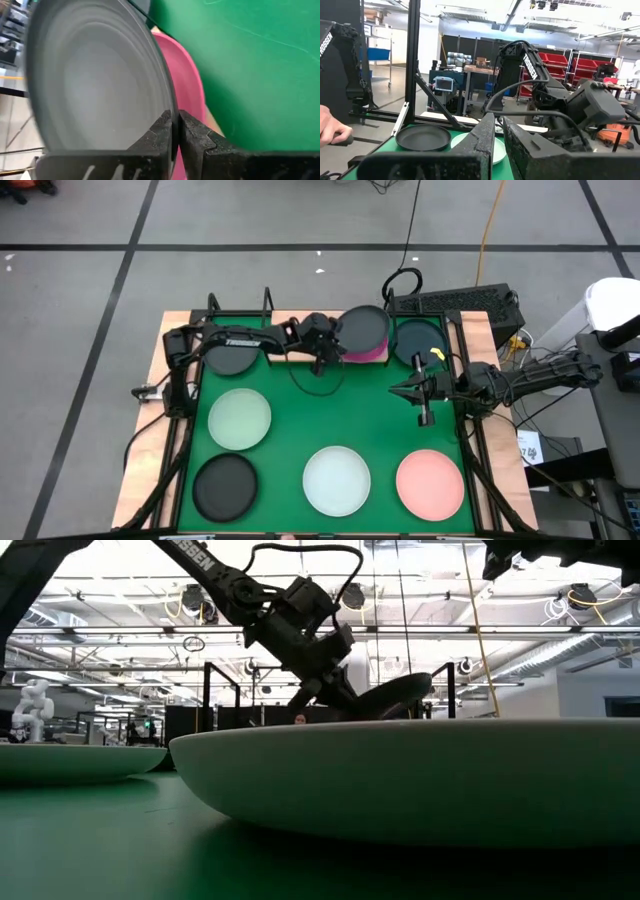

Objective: Place and stack plates onto a shelf
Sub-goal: Stack the right black plate on top of the pink plate on the shelf

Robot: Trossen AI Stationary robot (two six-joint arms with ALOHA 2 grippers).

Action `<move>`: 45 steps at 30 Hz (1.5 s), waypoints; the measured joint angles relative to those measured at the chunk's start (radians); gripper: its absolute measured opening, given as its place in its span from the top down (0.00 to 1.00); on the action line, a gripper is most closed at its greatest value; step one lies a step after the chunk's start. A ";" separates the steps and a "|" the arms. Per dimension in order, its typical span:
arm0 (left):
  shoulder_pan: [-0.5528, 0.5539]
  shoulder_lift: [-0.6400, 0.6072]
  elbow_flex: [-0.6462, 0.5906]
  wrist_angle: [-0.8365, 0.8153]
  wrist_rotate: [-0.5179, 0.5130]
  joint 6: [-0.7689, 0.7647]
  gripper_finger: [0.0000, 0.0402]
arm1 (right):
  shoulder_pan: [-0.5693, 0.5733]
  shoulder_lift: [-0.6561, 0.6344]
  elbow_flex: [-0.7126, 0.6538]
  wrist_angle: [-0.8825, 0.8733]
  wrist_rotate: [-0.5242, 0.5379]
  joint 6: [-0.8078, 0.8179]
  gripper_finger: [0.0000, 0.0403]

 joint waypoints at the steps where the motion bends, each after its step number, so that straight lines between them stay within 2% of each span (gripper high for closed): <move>1: 0.000 -0.001 0.000 0.007 -0.001 0.000 0.91 | 0.000 0.000 0.000 0.000 0.000 0.000 0.94; 9: 0.004 -0.002 0.000 0.013 -0.007 -0.028 0.89 | 0.000 0.000 0.000 -0.012 0.000 0.001 0.94; 15: 0.005 -0.002 0.000 0.011 -0.092 -0.046 0.89 | 0.000 0.000 0.000 -0.025 0.000 0.008 0.94; 25: -0.018 -0.002 0.000 0.010 -0.097 -0.053 0.88 | 0.000 0.000 0.000 -0.042 0.000 0.008 0.94; 29: -0.030 -0.002 0.000 0.012 -0.105 -0.056 0.79 | 0.000 0.000 0.000 -0.042 0.000 0.008 0.94; 36: -0.031 -0.002 0.000 0.032 -0.192 -0.043 0.62 | 0.000 0.000 0.000 -0.043 0.000 0.008 0.94; 40: -0.035 -0.030 -0.001 0.040 -0.244 -0.044 0.60 | 0.000 0.000 0.000 -0.046 0.000 0.008 0.94; 45: -0.063 -0.111 -0.001 0.049 -0.220 -0.093 0.60 | 0.000 0.000 0.000 -0.057 0.000 0.008 0.94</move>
